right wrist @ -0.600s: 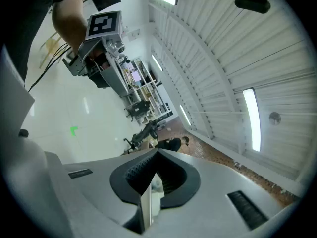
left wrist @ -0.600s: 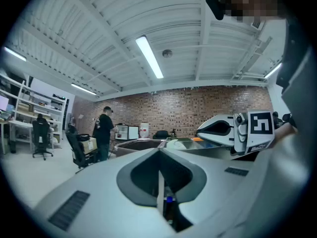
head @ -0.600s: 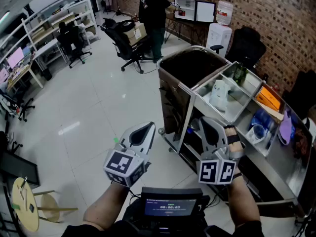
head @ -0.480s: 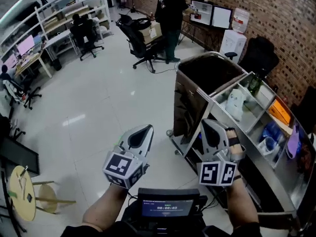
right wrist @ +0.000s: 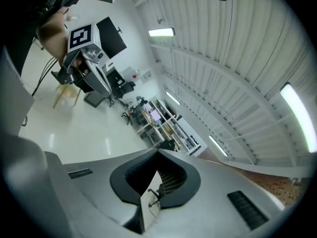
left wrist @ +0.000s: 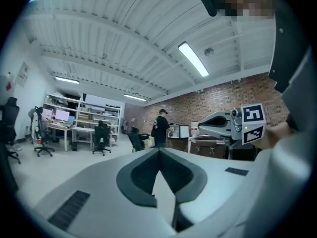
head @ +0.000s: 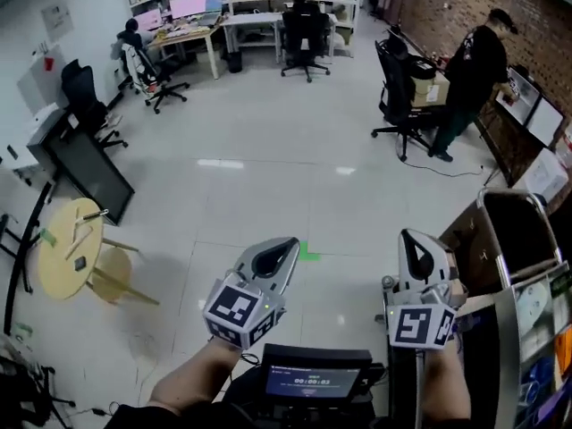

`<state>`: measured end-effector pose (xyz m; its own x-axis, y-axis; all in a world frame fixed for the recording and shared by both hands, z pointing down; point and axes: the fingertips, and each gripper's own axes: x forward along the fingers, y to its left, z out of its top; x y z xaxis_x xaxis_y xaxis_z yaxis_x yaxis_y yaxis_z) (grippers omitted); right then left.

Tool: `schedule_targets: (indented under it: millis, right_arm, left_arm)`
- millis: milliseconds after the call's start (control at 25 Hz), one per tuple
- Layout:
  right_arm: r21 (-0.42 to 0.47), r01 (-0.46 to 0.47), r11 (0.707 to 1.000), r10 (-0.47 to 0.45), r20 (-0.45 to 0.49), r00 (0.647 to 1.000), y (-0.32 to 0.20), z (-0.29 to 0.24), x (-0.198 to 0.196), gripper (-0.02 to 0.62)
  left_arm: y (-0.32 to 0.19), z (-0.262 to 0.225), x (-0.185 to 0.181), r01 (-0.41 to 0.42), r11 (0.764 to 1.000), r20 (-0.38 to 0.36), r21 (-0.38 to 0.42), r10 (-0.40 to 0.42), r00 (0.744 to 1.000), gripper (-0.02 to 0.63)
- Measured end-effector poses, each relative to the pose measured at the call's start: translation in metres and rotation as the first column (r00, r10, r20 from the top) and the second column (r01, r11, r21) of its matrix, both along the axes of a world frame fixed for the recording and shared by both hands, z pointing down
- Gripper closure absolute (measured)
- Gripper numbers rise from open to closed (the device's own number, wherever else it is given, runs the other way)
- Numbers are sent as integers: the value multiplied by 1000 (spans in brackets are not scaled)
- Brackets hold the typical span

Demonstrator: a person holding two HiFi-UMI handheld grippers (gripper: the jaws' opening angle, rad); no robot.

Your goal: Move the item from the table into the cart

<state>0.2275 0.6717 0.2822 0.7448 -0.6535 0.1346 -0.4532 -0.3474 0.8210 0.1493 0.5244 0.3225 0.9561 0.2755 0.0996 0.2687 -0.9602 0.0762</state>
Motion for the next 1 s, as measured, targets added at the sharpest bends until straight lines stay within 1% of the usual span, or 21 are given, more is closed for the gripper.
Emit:
schedule_targets:
  millis: [40, 120, 240, 320, 400, 480, 560, 640, 680, 760, 800, 880, 1000]
  right_arm:
    - [7, 56, 998, -56, 9, 998, -40, 3, 3, 595]
    - [28, 169, 985, -170, 24, 985, -116, 8, 11, 595]
    - [68, 304, 950, -305, 12, 952, -207, 1, 23, 595]
    - [97, 393, 915, -396, 18, 918, -263, -7, 22, 595]
    - [114, 480, 870, -487, 35, 873, -323, -13, 12, 595]
    - [114, 554, 825, -562, 50, 826, -387, -11, -4, 595]
    - [117, 615, 780, -624, 65, 779, -452, -7, -23, 595]
    - [134, 669, 731, -681, 76, 728, -519, -2, -51, 595]
    - [150, 697, 702, -711, 81, 699, -554, 0, -67, 595]
    - [194, 743, 640, -766, 96, 635, -626, 2, -103, 595]
    - [214, 757, 617, -785, 112, 609, -662, 1, -120, 595]
    - [232, 773, 590, -807, 144, 573, -732, -2, -159, 595]
    - [238, 796, 557, -831, 165, 532, -826, -3, -216, 595]
  left_arm:
    - [-36, 2, -4, 55, 998, 0, 2, -55, 998, 594]
    - [-103, 5, -9, 170, 985, -5, 4, -170, 985, 595]
    - [-183, 0, -11, 312, 950, -7, 26, -311, 950, 594]
    - [-230, -7, -24, 397, 918, -1, 15, -397, 918, 594]
    - [-279, -13, -45, 485, 874, -2, 18, -485, 875, 594]
    - [-332, -14, -72, 567, 823, -6, 35, -567, 823, 594]
    - [-385, -10, -101, 632, 774, -5, 41, -632, 775, 595]
    - [-440, -3, -134, 686, 726, -4, 44, -687, 727, 594]
    - [-469, 1, -152, 711, 702, -5, 41, -711, 703, 594]
    - [-530, 7, -189, 755, 655, -7, 28, -755, 655, 594]
    - [-561, 8, -210, 774, 633, -6, 23, -774, 634, 595]
    - [-621, 5, -256, 802, 596, -1, 19, -803, 597, 595]
    - [-704, 6, -325, 839, 544, 3, 19, -839, 544, 595]
